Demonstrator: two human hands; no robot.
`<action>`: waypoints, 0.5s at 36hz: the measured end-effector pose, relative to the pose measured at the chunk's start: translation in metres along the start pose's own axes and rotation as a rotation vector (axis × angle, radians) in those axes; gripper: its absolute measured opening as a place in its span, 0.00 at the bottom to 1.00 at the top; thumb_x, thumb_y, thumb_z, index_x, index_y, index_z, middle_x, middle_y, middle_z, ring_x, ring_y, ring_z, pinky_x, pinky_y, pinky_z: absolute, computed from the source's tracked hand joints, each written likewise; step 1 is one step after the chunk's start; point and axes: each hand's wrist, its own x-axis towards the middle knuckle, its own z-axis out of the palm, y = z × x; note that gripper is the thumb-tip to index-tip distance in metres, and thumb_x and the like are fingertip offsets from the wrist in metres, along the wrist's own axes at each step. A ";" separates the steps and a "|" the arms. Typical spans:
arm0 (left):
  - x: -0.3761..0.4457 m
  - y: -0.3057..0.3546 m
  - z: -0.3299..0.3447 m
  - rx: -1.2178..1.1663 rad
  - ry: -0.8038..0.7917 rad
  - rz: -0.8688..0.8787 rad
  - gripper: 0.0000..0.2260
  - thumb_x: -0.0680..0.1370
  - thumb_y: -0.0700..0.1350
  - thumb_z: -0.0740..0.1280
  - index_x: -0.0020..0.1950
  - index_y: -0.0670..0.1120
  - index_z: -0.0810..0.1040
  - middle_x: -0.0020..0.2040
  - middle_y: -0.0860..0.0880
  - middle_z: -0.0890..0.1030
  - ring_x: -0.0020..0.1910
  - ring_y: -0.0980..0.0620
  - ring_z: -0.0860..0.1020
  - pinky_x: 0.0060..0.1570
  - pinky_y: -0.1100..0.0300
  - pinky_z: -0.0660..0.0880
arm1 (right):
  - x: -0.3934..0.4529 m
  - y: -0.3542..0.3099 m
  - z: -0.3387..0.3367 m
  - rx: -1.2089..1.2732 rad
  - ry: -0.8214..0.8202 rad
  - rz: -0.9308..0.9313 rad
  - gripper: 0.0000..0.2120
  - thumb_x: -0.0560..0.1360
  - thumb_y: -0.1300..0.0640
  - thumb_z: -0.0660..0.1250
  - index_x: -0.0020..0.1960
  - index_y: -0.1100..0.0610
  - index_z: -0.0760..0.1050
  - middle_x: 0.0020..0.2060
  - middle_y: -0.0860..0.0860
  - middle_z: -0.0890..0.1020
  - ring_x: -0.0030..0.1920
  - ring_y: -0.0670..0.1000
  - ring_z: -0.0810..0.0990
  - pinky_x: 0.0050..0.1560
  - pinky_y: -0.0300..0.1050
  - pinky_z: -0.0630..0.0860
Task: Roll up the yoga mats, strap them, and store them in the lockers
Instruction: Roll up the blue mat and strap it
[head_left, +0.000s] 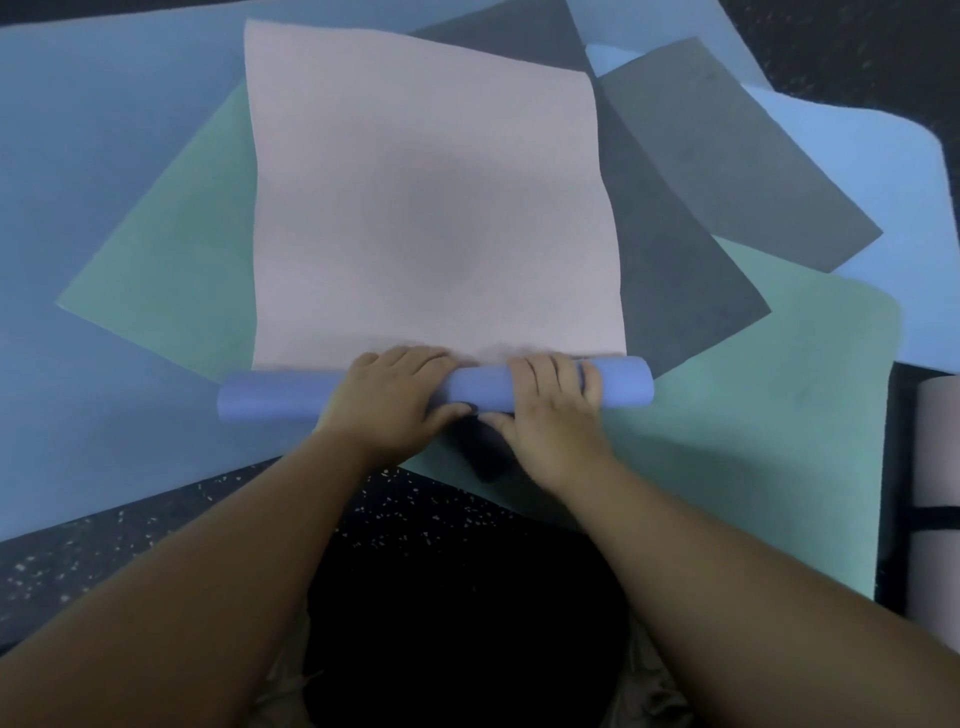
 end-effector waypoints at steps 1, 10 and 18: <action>0.001 -0.001 0.001 0.015 0.039 0.005 0.31 0.75 0.66 0.48 0.67 0.50 0.75 0.63 0.49 0.79 0.59 0.45 0.77 0.53 0.51 0.71 | 0.004 0.001 -0.004 0.000 -0.024 0.002 0.31 0.71 0.36 0.54 0.56 0.60 0.76 0.50 0.55 0.80 0.52 0.59 0.76 0.60 0.58 0.63; 0.000 0.011 0.017 0.093 0.478 -0.006 0.14 0.78 0.51 0.59 0.55 0.45 0.79 0.48 0.43 0.78 0.44 0.41 0.75 0.44 0.50 0.66 | 0.027 0.006 -0.037 -0.024 -0.293 -0.048 0.28 0.79 0.36 0.53 0.72 0.53 0.61 0.70 0.50 0.65 0.69 0.53 0.62 0.70 0.52 0.52; -0.012 0.013 0.036 0.166 0.385 -0.082 0.25 0.76 0.52 0.63 0.70 0.43 0.68 0.64 0.43 0.74 0.65 0.40 0.68 0.65 0.41 0.58 | 0.041 0.005 -0.043 -0.036 -0.340 -0.086 0.26 0.81 0.38 0.50 0.73 0.51 0.59 0.71 0.51 0.63 0.68 0.54 0.61 0.68 0.53 0.56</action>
